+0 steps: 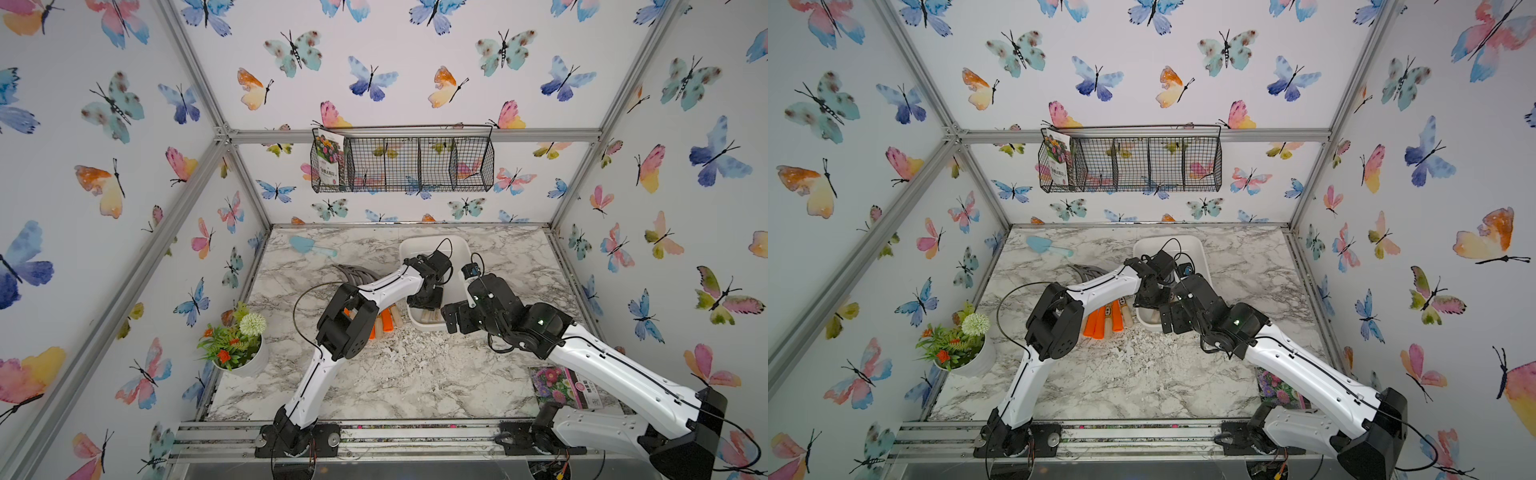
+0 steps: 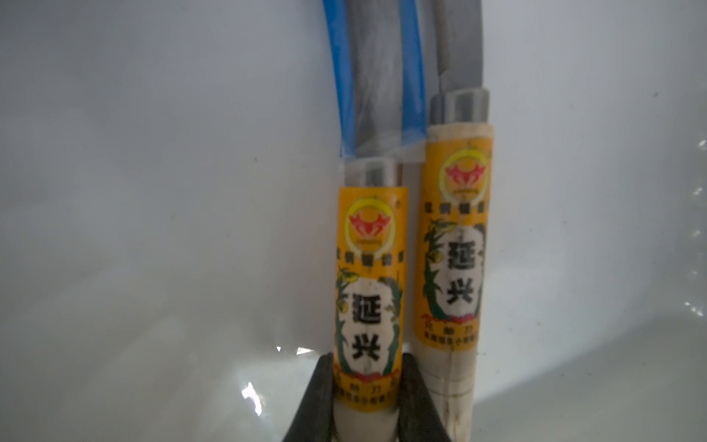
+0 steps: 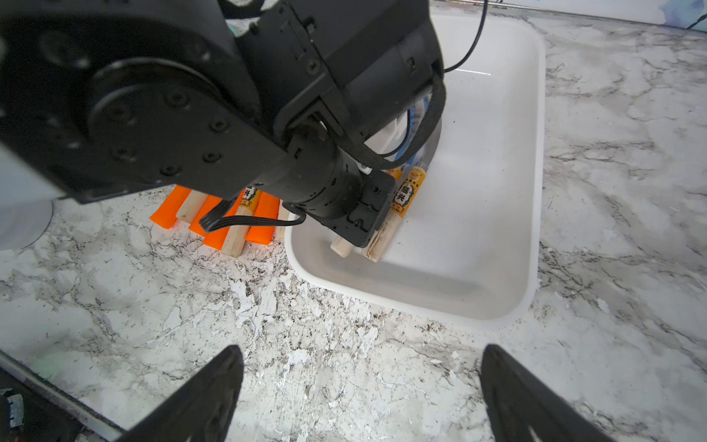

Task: Put small sickles into storage boxes
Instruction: Place the sickle in the storage box.

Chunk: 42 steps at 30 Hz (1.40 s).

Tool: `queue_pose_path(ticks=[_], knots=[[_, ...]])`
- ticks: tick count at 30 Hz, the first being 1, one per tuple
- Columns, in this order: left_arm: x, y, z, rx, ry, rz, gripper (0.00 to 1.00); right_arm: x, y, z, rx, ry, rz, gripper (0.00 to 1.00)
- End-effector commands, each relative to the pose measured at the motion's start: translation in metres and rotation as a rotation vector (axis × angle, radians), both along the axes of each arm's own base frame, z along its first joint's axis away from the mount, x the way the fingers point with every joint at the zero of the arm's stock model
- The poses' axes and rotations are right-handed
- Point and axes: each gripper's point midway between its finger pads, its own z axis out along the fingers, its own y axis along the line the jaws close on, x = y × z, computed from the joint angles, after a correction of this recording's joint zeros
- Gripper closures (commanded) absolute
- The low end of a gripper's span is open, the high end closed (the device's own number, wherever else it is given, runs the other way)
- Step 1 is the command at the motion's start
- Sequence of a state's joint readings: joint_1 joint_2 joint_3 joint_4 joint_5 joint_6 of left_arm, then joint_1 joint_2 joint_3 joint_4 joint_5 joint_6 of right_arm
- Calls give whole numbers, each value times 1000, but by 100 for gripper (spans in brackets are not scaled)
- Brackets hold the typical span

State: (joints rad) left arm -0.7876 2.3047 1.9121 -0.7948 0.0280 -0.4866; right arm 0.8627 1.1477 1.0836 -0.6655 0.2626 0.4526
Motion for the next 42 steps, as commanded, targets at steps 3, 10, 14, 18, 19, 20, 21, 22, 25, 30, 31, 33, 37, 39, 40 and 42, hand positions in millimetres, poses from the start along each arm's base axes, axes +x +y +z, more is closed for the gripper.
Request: queue_pose_path(ticks=[3,10,14,18,19,20,21,22,25,30,31,33,37,39,40,42], knots=[[-2,-3,8,-13,-23,-34,72,-1,-7,-2,-8,3,-21,2],[4,-6,33,-38,-63,-37,58,1,-5,0,-3,0,-17,2],[7,-7,49,-50,-89,-34,56,1,-2,0,2,-1,-10,2],[9,-7,67,-57,-118,-40,53,4,3,3,10,-5,-1,2],[10,-7,70,-59,-125,-42,52,4,4,3,8,-5,5,1],[10,-7,75,-63,-134,-44,49,5,5,3,9,-6,8,1],[11,-6,79,-63,-141,-45,47,6,7,3,8,-5,13,2],[11,-5,81,-64,-146,-45,46,7,9,4,6,-6,16,2],[11,-3,93,-70,-166,-50,41,9,14,8,8,-9,33,2],[11,0,112,-93,-192,-46,21,13,26,19,47,-37,67,2],[12,2,117,-97,-199,-41,16,13,28,21,55,-41,74,2],[13,4,125,-107,-211,-36,8,15,32,24,64,-48,86,2],[16,11,139,-122,-238,-22,2,17,40,27,75,-54,111,2],[17,17,146,-126,-250,-12,2,19,44,28,79,-57,120,2],[18,19,148,-125,-255,-6,2,20,46,28,81,-58,125,2],[18,27,153,-123,-260,6,2,22,51,28,89,-58,136,1]])
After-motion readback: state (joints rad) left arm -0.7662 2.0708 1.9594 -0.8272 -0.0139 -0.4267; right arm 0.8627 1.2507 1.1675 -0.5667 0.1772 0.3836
